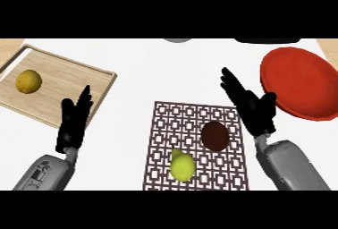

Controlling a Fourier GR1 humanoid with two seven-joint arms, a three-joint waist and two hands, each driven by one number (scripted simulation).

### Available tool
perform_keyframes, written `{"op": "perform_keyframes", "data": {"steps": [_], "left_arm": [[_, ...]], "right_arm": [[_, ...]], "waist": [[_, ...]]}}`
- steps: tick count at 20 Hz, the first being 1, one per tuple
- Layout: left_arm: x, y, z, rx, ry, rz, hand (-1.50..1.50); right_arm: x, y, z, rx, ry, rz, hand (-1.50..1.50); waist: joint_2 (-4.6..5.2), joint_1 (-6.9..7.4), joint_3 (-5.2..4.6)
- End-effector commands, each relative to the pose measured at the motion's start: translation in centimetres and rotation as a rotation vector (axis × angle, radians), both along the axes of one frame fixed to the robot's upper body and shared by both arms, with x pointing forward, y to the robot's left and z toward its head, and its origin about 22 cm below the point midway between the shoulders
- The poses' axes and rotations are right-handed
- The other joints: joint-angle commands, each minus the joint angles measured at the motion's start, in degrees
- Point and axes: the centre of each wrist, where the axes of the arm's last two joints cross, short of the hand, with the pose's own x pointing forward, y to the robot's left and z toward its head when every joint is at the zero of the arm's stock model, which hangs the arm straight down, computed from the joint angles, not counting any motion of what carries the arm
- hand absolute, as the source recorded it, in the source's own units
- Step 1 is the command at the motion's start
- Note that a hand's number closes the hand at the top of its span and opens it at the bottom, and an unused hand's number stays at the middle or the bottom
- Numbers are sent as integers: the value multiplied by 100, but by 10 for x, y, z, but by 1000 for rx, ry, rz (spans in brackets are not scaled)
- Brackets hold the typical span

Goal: Pick the pear from the placemat and place it in the bowl

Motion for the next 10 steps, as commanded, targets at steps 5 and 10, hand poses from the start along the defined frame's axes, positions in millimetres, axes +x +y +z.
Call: {"op": "perform_keyframes", "data": {"steps": [5,10], "left_arm": [[13,-33,38,-41,-250,-183,0],[-3,-35,30,-108,-228,-202,0]], "right_arm": [[-33,80,-33,-336,311,418,150],[-63,91,-34,-406,25,63,-150]], "waist": [[-257,248,24],[-351,-89,47]]}}
